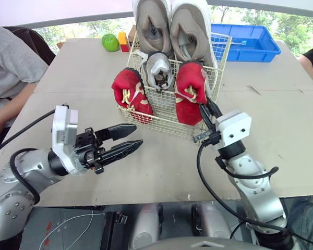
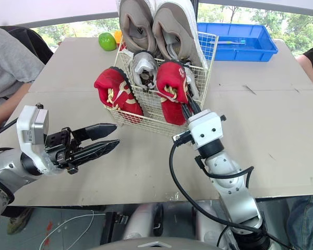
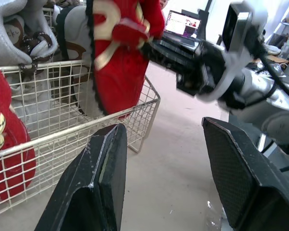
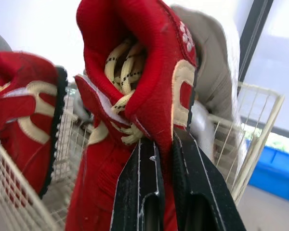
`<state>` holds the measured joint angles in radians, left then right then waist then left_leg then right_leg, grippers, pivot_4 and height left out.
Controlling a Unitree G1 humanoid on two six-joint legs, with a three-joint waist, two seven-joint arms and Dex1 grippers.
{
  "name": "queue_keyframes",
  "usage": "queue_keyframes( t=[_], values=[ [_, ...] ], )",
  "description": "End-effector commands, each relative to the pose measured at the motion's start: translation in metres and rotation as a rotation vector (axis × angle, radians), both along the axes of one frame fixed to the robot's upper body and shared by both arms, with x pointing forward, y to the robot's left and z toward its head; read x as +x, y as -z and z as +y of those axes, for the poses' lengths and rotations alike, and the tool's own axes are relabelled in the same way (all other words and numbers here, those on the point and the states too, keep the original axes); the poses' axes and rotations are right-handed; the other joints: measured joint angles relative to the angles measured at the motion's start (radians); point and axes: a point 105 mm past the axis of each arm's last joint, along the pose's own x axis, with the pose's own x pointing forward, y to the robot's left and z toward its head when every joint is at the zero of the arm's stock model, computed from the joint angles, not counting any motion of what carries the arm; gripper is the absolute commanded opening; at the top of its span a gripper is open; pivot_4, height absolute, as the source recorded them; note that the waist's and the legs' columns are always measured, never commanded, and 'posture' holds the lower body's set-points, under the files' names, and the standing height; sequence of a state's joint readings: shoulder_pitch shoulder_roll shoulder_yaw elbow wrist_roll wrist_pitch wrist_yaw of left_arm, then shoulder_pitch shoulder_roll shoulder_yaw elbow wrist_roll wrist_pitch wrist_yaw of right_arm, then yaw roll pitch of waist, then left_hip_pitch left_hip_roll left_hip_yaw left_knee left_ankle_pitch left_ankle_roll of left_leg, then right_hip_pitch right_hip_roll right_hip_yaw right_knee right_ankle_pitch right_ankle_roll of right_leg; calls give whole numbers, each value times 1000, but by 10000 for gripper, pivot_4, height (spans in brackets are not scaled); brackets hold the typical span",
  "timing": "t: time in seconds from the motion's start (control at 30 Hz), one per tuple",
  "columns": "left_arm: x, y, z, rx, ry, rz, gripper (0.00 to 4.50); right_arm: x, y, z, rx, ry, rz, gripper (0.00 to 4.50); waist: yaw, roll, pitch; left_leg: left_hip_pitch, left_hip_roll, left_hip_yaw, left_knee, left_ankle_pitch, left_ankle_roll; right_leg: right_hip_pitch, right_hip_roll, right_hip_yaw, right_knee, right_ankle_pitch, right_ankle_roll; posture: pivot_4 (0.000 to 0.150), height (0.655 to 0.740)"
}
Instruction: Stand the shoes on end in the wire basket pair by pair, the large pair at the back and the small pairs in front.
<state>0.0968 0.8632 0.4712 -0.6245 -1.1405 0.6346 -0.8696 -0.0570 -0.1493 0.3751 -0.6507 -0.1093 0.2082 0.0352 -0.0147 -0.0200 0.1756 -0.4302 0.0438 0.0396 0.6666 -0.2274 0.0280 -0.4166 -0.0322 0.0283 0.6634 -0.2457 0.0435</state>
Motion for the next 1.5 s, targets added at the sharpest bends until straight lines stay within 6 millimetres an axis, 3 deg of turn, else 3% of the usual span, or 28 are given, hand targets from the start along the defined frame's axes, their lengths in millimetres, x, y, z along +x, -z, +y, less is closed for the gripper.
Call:
queue_keyframes(
  t=[0.03, 0.13, 0.17, 0.23, 0.43, 0.47, 0.57, 0.73, 0.97, 1.13, 1.37, 1.47, 1.5],
  values=[
    [-5, -10, 2, 16, 4, -31, 27371, -6, 5, 1, 27, -1, 0, 336, 0, 0, 0, 0, 0, 0, 0, 0, 0, 0, 0, 0, 0, 0, 0, 1500, 7400],
    [-6, -9, 2, 23, 1, -23, 27371, -8, 15, 0, 45, -21, 47, 336, 0, 0, 0, 0, 0, 0, 0, 0, 0, 0, 0, 0, 0, 0, 0, 1500, 7400],
    [-7, -9, 2, 25, -1, -18, 27371, -6, 19, -4, 101, -18, 88, 3069, 0, 0, 0, 0, 1, 0, 0, 0, 0, 0, 0, 0, 0, 0, 0, 1500, 7400],
    [-8, -8, 3, 29, -2, -8, 27371, -7, 25, -5, 115, -45, 123, 9281, 0, 0, 0, 0, 1, 0, 0, 0, 0, 0, 0, 0, 0, 0, 0, 1500, 7400],
    [-9, -2, 0, 20, 3, 12, 27371, -15, 27, -6, 119, -142, 168, 36160, 2, -2, -1, 2, 1, 0, 0, 0, 0, 2, -1, -1, 0, 0, 0, 1500, 7400],
    [-9, 0, -2, 17, 4, 18, 27371, -16, 24, -9, 108, -164, 168, 36797, 2, -3, -2, 2, 1, 0, 0, 0, 0, 2, -1, -1, 0, 0, 0, 1500, 7400],
    [-5, 8, -5, 11, -12, 25, 27371, -17, 17, -20, 5, -200, 152, 36797, 2, -3, -2, 2, 1, 0, 0, 0, 0, 3, -2, 0, 0, 0, 0, 1500, 7400],
    [-3, 16, -3, -2, -22, 24, 27371, -14, 6, -21, -154, -232, 98, 36797, 0, -3, -2, 3, 1, 0, 0, 0, 0, 3, 0, 0, 0, 0, 0, 1500, 7400],
    [-10, 26, 2, 3, -15, 22, 27371, -9, -16, 14, -309, -386, 46, 36797, 0, -3, -2, 3, 1, 0, 0, 0, 0, 3, 1, -1, 0, 0, -1, 1500, 7400],
    [-15, 30, 4, 15, 5, 6, 27371, 0, -18, 29, -397, -427, 79, 36797, 6, -3, -2, 2, 1, -1, 0, 0, 0, 3, -1, -2, 0, 0, -1, 1500, 7400],
    [-18, 34, 2, -1, -19, -15, 27371, 34, -24, 44, -442, -361, 115, 36797, -1, -3, -2, 2, 0, 0, 0, 0, 0, 2, -1, -1, 0, 0, -1, 1500, 7400],
    [-18, 34, 0, -8, -32, -24, 27371, 41, -18, 46, -472, -337, 141, 22277, 3, -3, -2, 1, 0, -2, 0, 0, 0, 2, -1, -3, 0, 0, -1, 1500, 7400],
    [-18, 35, 0, -10, -37, -26, 27371, 42, -17, 46, -475, -333, 149, 19930, 3, -3, -2, 1, 0, -2, 0, 0, 0, 2, -1, -3, -1, 0, -1, 1500, 7400]
  ],
)
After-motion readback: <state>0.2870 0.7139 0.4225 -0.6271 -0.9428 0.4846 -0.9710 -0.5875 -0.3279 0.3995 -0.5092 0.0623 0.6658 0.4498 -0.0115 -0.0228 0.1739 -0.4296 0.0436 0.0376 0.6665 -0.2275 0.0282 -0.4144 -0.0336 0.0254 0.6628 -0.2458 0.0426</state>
